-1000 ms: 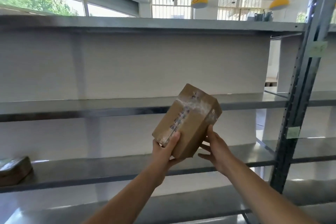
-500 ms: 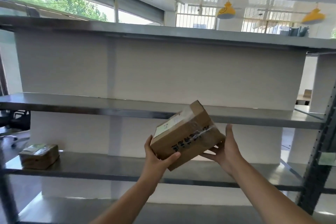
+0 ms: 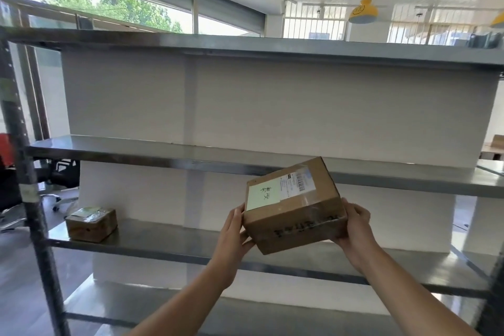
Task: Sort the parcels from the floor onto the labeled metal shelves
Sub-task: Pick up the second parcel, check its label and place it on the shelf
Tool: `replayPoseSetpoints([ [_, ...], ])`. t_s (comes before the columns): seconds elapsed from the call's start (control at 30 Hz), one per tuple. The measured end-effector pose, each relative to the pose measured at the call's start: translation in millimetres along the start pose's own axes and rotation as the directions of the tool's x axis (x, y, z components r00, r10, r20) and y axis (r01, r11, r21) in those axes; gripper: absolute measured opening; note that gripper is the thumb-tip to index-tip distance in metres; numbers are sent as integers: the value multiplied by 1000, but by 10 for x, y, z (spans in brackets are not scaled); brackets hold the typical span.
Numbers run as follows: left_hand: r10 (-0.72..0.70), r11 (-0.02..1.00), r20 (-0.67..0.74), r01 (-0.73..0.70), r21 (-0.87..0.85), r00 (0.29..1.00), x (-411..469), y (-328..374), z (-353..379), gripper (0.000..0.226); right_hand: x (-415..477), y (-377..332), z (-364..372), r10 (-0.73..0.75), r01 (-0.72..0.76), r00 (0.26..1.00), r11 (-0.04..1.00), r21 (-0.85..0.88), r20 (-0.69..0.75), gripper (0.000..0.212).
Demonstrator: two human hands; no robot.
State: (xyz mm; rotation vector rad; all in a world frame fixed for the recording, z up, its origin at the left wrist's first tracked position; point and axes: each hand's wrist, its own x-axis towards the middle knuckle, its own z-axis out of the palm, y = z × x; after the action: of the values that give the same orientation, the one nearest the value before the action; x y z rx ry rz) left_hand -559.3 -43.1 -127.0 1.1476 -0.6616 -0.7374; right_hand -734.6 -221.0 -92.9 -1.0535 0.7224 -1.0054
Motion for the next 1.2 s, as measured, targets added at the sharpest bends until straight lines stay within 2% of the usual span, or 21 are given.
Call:
replayPoseSetpoints([
  [0.13,19,1000,-33,-19,14,999,-9,9,-86,27,11,-16,31,-15,15,1000,1000,-16,-15,20],
  [0.2,43,998,-26,-42,35,999,-18,-4,-119,28,17,5,37,-31,30,999,999,-31,-28,24],
  [0.3,80,994,18,-81,73,997,-30,-17,-159,55,42,12,25,-24,24,999,1000,5,-22,34],
  [0.4,94,975,72,-107,195,993,-29,-50,-196,81,20,-5,6,-10,11,1000,998,66,-4,45],
  [0.57,44,958,191,-96,271,981,-40,-139,-210,100,42,51,1,3,-4,1000,998,57,21,62],
  [0.67,68,935,258,-151,320,964,-38,-183,-186,110,42,66,52,6,-8,999,999,42,50,68],
  [0.77,126,919,263,-212,333,957,22,-222,-212,110,54,59,116,-8,2,995,998,56,102,71],
  [0.87,168,924,230,-234,302,959,80,-214,-244,105,84,45,168,-93,83,988,993,82,121,70],
  [0.93,187,938,195,-234,254,963,84,-172,-233,101,100,36,211,-132,118,986,984,131,104,62],
  [1.03,215,948,139,-241,210,967,68,-109,-175,90,88,-18,317,-161,144,983,975,171,89,40],
  [1.2,288,946,9,-286,154,957,37,3,63,71,19,-67,451,-236,221,954,970,99,183,41],
])
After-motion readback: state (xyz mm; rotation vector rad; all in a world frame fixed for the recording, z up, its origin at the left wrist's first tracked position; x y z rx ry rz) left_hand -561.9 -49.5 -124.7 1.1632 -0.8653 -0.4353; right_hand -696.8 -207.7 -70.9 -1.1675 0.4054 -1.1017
